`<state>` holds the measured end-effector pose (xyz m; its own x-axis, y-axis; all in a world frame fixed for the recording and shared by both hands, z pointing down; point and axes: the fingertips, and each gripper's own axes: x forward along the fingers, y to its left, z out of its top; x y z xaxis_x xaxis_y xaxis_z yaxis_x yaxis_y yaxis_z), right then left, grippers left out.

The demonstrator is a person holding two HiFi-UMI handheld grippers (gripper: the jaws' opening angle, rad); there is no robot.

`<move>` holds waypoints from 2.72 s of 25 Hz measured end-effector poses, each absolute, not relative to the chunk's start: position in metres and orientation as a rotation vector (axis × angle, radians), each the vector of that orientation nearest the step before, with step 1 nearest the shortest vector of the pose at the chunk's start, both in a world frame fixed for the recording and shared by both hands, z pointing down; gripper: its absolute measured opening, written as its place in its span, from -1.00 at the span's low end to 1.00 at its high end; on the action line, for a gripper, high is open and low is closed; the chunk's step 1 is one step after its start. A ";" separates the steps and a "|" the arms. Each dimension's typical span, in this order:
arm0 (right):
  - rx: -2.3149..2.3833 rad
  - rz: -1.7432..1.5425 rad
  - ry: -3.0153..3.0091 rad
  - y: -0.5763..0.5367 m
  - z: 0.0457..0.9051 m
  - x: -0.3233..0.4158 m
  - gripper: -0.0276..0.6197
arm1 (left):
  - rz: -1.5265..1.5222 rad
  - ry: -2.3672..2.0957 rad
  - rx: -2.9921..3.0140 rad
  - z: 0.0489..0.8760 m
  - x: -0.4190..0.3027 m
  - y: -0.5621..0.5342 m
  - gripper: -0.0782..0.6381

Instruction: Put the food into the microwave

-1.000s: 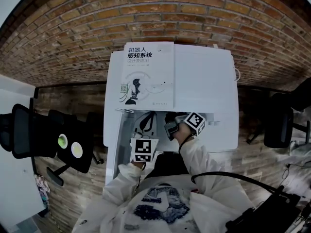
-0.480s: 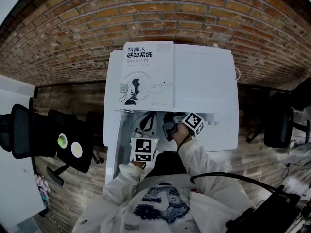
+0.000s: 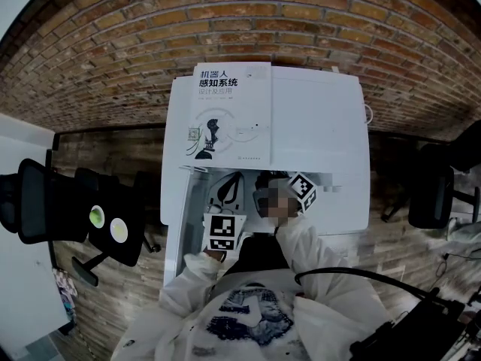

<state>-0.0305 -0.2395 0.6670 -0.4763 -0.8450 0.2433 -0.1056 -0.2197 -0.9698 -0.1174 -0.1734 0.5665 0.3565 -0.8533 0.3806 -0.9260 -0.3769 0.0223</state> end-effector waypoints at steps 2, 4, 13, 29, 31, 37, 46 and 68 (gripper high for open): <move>-1.144 -1.746 1.493 -0.239 0.667 -0.029 -0.74 | 0.453 -1.595 2.387 0.567 -0.117 -0.172 -0.76; -1.148 -1.743 1.496 -0.239 0.667 -0.029 -0.74 | 0.455 -1.592 2.388 0.567 -0.117 -0.170 -0.76; -1.217 -1.733 1.485 -0.230 0.669 -0.020 -0.66 | 0.459 -1.576 2.392 0.568 -0.115 -0.162 -0.76; -1.336 -1.679 1.503 -0.225 0.669 -0.005 -0.55 | 0.466 -1.558 2.400 0.571 -0.110 -0.149 -0.76; -1.358 -1.671 1.507 -0.225 0.669 -0.003 -0.52 | 0.469 -1.553 2.404 0.571 -0.109 -0.147 -0.76; -1.452 -1.644 1.537 -0.222 0.669 0.003 -0.48 | 0.475 -1.539 2.405 0.572 -0.107 -0.141 -0.76; -1.518 -1.625 1.655 -0.230 0.668 -0.008 -0.47 | 0.489 -1.519 2.400 0.576 -0.106 -0.130 -0.76; -1.817 -1.375 1.941 -0.236 0.665 -0.009 -0.21 | 0.512 -1.468 2.402 0.585 -0.108 -0.110 -0.76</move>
<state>-0.0089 -0.2363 0.6652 -0.2562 -0.8509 0.4585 -0.7149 -0.1525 -0.6824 -0.1082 -0.1096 0.5847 0.4209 -0.7953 0.4363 -0.8942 -0.4446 0.0523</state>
